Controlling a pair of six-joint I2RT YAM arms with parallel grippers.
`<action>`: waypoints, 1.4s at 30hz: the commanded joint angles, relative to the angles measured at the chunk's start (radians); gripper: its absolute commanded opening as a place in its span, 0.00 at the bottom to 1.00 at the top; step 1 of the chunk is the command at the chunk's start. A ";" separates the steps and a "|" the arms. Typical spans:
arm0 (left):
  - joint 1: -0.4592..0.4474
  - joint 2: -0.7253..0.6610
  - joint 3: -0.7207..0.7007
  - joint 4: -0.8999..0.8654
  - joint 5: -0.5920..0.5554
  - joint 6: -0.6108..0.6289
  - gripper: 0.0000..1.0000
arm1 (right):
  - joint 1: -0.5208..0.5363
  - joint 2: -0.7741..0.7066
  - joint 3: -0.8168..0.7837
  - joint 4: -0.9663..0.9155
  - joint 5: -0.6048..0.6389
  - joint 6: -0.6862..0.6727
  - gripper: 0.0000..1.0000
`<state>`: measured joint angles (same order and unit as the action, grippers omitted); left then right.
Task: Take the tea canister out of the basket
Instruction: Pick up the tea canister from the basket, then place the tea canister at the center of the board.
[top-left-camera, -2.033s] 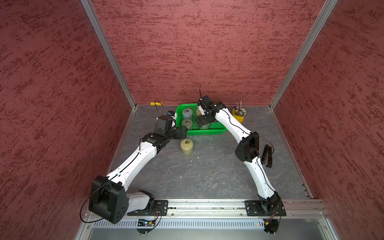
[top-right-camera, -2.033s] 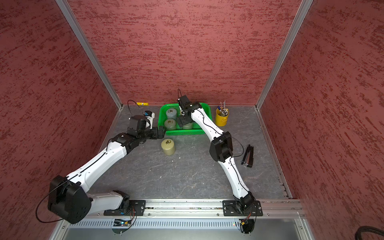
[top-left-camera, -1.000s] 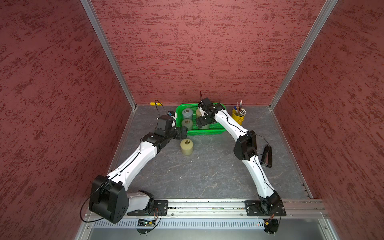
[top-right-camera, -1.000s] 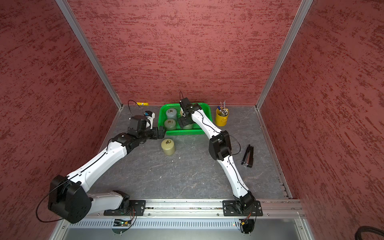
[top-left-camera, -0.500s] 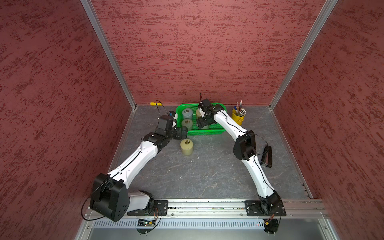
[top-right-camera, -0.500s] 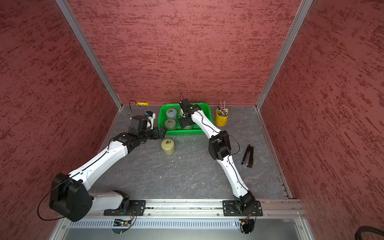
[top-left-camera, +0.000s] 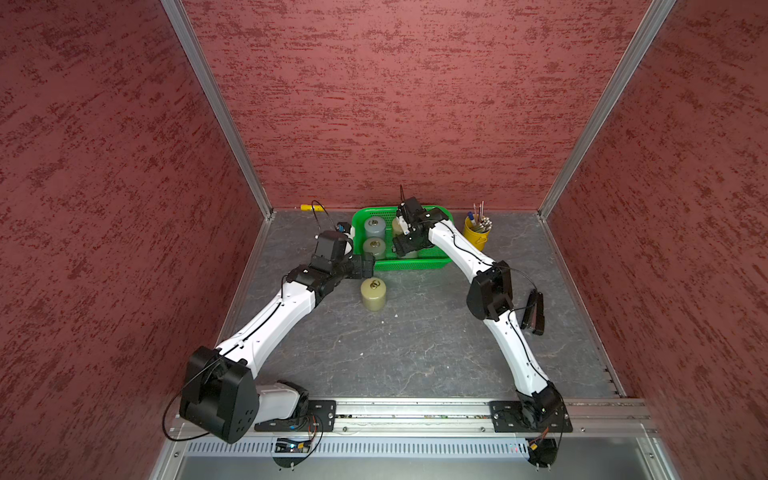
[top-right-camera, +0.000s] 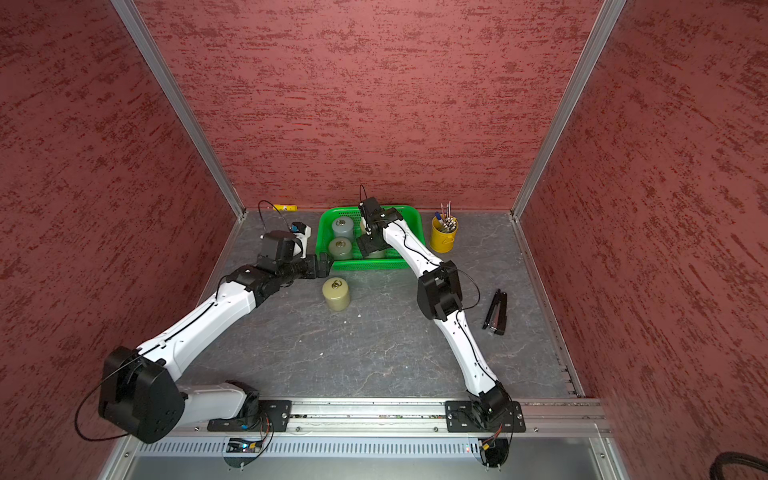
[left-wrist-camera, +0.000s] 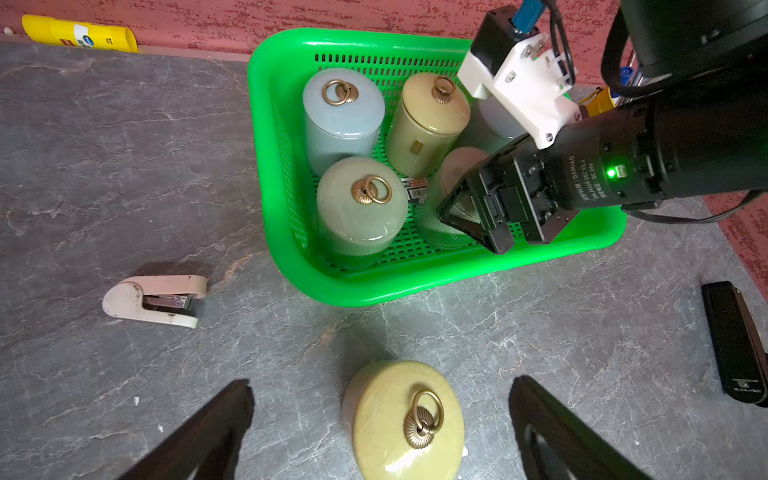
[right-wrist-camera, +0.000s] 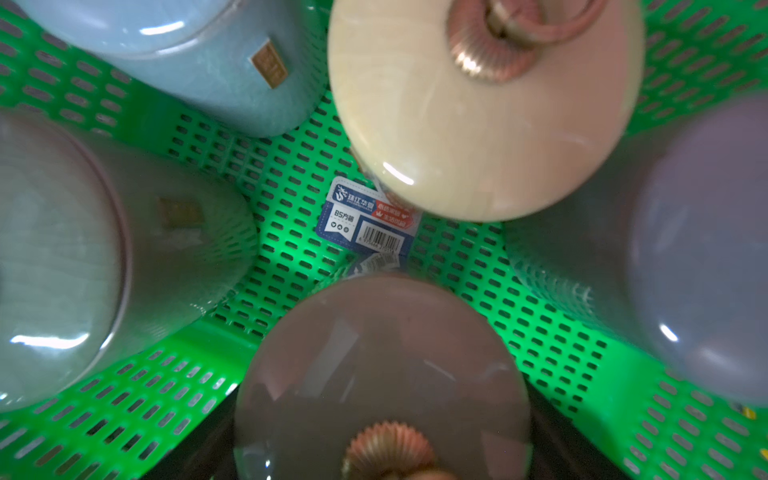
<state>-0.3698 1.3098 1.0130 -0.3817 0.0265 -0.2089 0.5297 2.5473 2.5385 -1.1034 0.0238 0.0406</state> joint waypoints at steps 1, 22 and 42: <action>-0.003 -0.014 0.025 0.014 -0.004 0.008 1.00 | 0.010 -0.157 -0.003 0.040 0.004 -0.014 0.04; 0.032 -0.044 -0.018 0.037 0.053 -0.052 1.00 | 0.141 -0.702 -0.575 0.233 -0.037 -0.073 0.00; 0.056 -0.027 0.007 0.006 0.054 -0.037 1.00 | 0.192 -0.770 -1.019 0.423 -0.036 0.017 0.00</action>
<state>-0.3161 1.2808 1.0019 -0.3748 0.0799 -0.2569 0.7128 1.7832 1.5185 -0.7856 -0.0383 0.0315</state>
